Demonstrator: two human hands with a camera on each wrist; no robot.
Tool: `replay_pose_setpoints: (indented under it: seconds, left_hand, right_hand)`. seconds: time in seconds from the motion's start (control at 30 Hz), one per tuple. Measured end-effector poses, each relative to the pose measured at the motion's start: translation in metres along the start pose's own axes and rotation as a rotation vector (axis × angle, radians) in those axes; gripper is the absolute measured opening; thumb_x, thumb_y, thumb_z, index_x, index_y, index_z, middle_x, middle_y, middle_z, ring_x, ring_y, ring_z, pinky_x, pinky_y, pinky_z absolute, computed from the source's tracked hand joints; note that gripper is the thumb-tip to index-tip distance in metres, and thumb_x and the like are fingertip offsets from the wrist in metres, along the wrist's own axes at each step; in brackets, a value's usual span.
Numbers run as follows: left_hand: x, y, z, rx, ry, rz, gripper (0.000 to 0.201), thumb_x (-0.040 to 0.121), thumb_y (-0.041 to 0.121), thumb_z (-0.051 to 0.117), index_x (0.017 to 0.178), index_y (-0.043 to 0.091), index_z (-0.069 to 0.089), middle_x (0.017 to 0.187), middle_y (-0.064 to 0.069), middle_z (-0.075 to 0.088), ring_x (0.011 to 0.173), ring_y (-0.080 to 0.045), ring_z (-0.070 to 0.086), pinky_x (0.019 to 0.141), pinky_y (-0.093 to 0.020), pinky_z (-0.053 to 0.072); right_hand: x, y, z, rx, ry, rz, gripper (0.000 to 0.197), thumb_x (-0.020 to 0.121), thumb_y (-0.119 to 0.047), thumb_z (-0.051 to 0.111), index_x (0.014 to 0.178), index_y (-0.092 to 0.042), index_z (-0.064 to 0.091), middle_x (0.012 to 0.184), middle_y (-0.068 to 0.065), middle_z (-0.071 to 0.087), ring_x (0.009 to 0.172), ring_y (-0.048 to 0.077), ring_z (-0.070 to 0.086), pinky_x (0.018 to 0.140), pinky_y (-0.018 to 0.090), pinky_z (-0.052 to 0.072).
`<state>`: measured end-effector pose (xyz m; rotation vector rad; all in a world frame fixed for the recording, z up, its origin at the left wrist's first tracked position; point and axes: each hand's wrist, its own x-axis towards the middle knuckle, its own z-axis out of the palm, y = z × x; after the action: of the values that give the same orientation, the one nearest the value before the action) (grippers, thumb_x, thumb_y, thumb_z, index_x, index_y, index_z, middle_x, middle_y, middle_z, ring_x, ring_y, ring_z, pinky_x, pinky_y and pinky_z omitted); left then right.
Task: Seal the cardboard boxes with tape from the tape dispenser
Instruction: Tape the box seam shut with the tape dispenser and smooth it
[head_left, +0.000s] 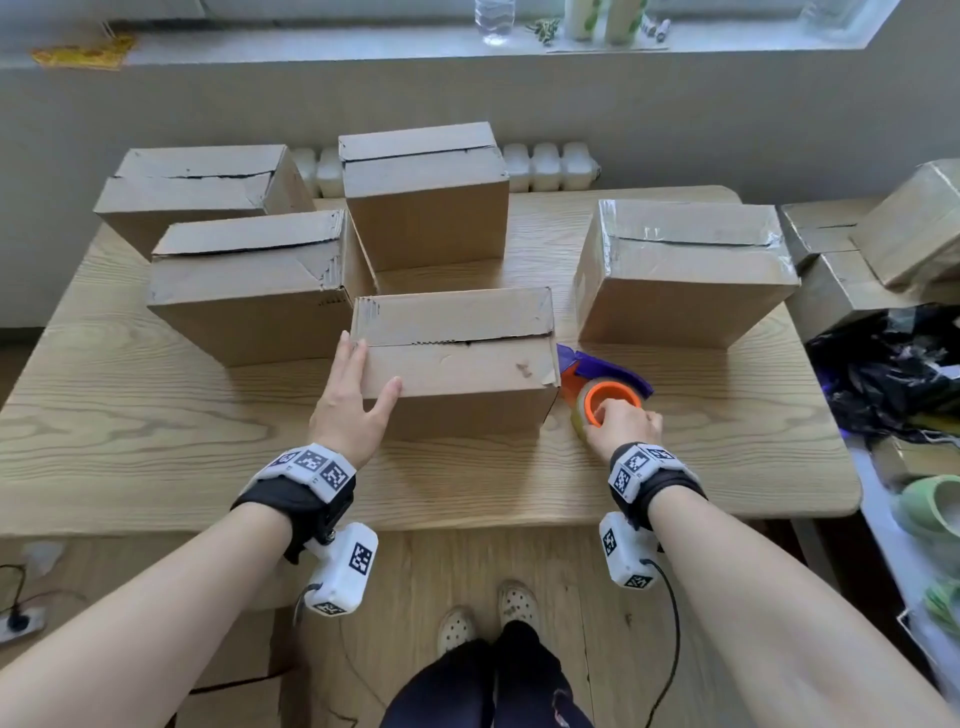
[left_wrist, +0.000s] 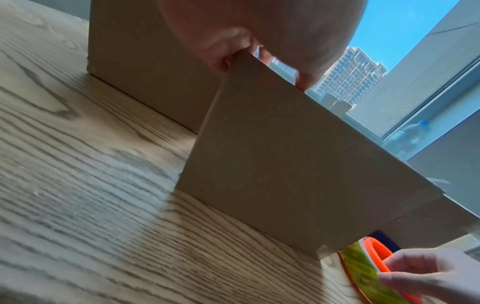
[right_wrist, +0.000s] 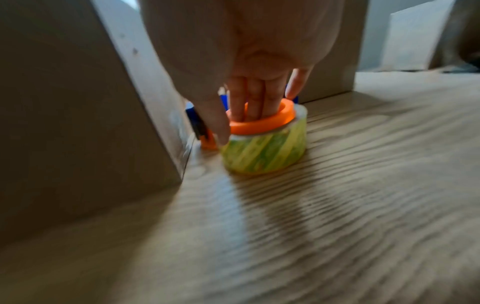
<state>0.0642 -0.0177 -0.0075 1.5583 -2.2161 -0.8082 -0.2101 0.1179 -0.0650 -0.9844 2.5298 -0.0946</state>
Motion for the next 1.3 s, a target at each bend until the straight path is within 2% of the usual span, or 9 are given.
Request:
replay_pose_setpoints:
  seconds: [0.13,0.27,0.47,0.6,0.73,0.9,1.07,1.2,1.3]
  left_hand:
    - [0.003,-0.001,-0.004,0.019,-0.025,0.012,0.065,0.093,0.035,0.053,0.147,0.012,0.026,0.158,0.004,0.008,0.143,-0.008,0.014,0.107,-0.019,0.015]
    - [0.005,0.002,-0.011,0.023,-0.073,-0.007,0.065,0.091,0.037,0.055,0.146,0.013,0.029,0.158,0.004,0.009,0.143,-0.012,0.019,0.112,-0.029,0.021]
    - [0.009,0.008,-0.026,0.096,-0.156,-0.027,0.065,0.09,0.039,0.056,0.144,0.014,0.032,0.158,0.0,0.012,0.143,-0.016,0.019,0.113,-0.033,0.023]
    - [0.018,0.029,-0.038,0.112,-0.153,0.045,0.046,0.094,0.028,0.052,0.138,0.017,0.042,0.155,-0.006,0.022,0.142,-0.019,0.021,0.113,-0.034,0.023]
    - [0.031,0.079,-0.054,0.08,-0.246,0.281,0.033,0.097,0.019,0.044,0.129,0.024,0.051,0.136,-0.004,0.051,0.124,-0.022,0.047,0.102,-0.033,0.036]
    - [0.048,0.129,-0.072,0.086,-0.24,0.519,0.034,0.098,0.015,0.042,0.128,0.026,0.053,0.141,0.0,0.041,0.122,-0.018,0.046,0.099,-0.028,0.038]
    - [0.06,0.134,-0.085,0.209,-0.312,0.512,0.024,0.098,0.018,0.045,0.117,0.022,0.059,0.152,-0.003,0.024,0.133,-0.023,0.035,0.102,-0.038,0.041]
    - [0.063,0.128,-0.093,0.214,-0.291,0.51,0.013,0.095,0.018,0.05,0.102,0.014,0.061,0.147,-0.003,0.032,0.122,-0.024,0.045,0.096,-0.029,0.04]
    - [0.064,0.123,-0.098,0.192,-0.28,0.505,0.01,0.093,0.017,0.055,0.095,0.012,0.063,0.14,-0.005,0.039,0.107,-0.021,0.051,0.09,-0.027,0.043]
  right_hand:
    - [-0.002,0.008,-0.015,0.184,-0.028,0.006,0.018,0.091,-0.033,0.054,0.101,-0.019,0.06,0.108,0.008,0.066,0.111,0.032,0.054,0.098,0.032,0.031]
    - [-0.011,0.017,-0.042,0.411,0.018,0.022,0.025,0.088,-0.033,0.058,0.1,-0.011,0.06,0.104,0.012,0.065,0.102,0.032,0.057,0.088,0.036,0.045]
    - [-0.029,0.022,-0.1,0.659,0.196,-0.015,0.011,0.081,-0.021,0.067,0.076,-0.012,0.063,0.08,0.008,0.063,0.081,0.024,0.057,0.077,0.034,0.047]
    - [-0.044,0.007,-0.138,0.772,0.246,-0.134,0.02,0.079,-0.021,0.068,0.061,-0.02,0.059,0.064,-0.001,0.058,0.07,0.018,0.054,0.068,0.033,0.044]
    - [-0.057,-0.026,-0.169,0.76,0.173,-0.289,0.014,0.08,-0.018,0.067,0.067,-0.014,0.062,0.069,0.002,0.059,0.068,0.014,0.052,0.061,0.026,0.041]
    - [-0.062,-0.074,-0.186,0.659,0.071,-0.463,0.019,0.081,-0.013,0.065,0.064,-0.016,0.058,0.066,0.0,0.054,0.063,0.01,0.048,0.058,0.024,0.038]
    - [-0.065,-0.105,-0.19,0.62,0.007,-0.551,0.02,0.085,-0.007,0.062,0.068,-0.017,0.058,0.073,-0.001,0.058,0.068,0.009,0.054,0.058,0.021,0.042]
    - [-0.059,-0.119,-0.19,0.553,-0.011,-0.6,0.012,0.086,-0.008,0.061,0.075,-0.012,0.06,0.076,0.003,0.06,0.069,0.011,0.055,0.06,0.021,0.045]
    - [-0.05,-0.123,-0.188,0.458,-0.012,-0.606,0.006,0.086,-0.011,0.06,0.08,-0.012,0.062,0.083,0.008,0.063,0.075,0.016,0.057,0.067,0.027,0.047]
